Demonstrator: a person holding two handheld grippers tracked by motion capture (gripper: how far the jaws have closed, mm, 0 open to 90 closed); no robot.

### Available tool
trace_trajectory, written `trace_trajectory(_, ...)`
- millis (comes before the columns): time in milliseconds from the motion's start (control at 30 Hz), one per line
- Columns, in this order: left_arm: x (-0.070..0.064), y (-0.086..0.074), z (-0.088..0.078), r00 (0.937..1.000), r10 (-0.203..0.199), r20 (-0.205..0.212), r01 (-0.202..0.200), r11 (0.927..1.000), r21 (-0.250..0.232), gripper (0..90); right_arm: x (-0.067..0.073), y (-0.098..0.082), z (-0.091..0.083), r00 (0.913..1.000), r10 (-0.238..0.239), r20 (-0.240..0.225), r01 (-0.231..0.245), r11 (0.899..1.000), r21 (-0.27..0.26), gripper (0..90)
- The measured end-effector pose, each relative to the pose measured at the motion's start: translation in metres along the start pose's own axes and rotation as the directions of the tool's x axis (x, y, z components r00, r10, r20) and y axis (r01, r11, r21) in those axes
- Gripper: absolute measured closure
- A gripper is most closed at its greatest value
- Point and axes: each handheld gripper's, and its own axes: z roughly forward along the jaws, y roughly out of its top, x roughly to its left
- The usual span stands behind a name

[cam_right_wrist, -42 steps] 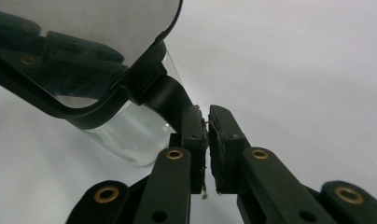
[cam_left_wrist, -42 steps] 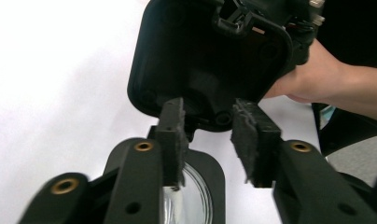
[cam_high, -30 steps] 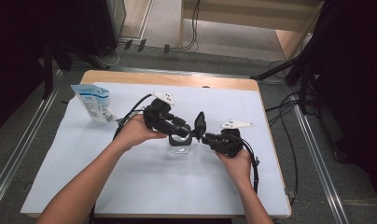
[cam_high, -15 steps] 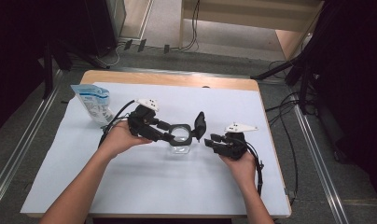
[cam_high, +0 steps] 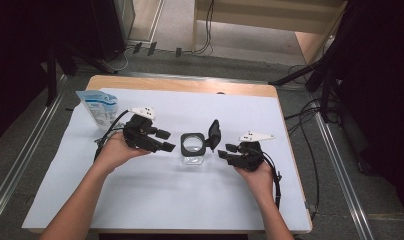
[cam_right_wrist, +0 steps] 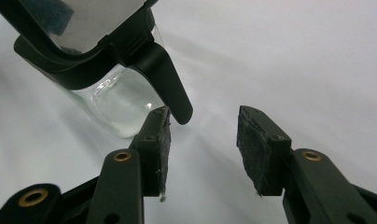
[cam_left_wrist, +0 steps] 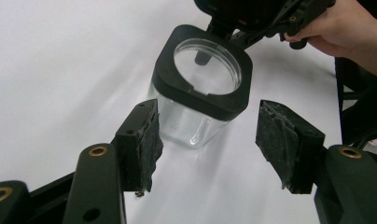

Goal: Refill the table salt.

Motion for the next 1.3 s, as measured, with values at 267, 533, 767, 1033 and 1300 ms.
trace_trajectory(267,0.005,-0.012,-0.016,0.9995,-0.017,-0.026,0.017,0.9998,-0.012,39.3,-0.002,0.001,0.002,1.0,-0.003,0.002,0.003,1.0,0.009,55.0)
trace_trajectory(533,0.012,-0.023,-0.037,0.9967,-0.048,-0.066,0.045,0.9982,-0.039,39.7,-0.003,0.003,0.004,0.9999,-0.011,-0.005,0.011,1.0,-0.004,55.0)
trace_trajectory(767,0.017,-0.03,-0.053,0.9915,-0.068,-0.111,0.063,0.9967,-0.051,40.1,-0.004,0.003,0.005,0.9999,-0.004,-0.011,0.004,1.0,-0.002,55.0)
trace_trajectory(1033,0.024,-0.041,-0.074,0.9809,-0.102,-0.166,0.091,0.9932,-0.073,40.3,-0.007,0.007,0.005,0.9999,0.001,-0.011,-0.001,1.0,-0.002,55.0)
trace_trajectory(1300,0.029,-0.055,-0.104,0.9629,-0.158,-0.219,0.131,0.9828,-0.13,40.2,-0.008,0.013,0.01,0.9998,-0.001,-0.022,0.002,1.0,0.004,55.0)
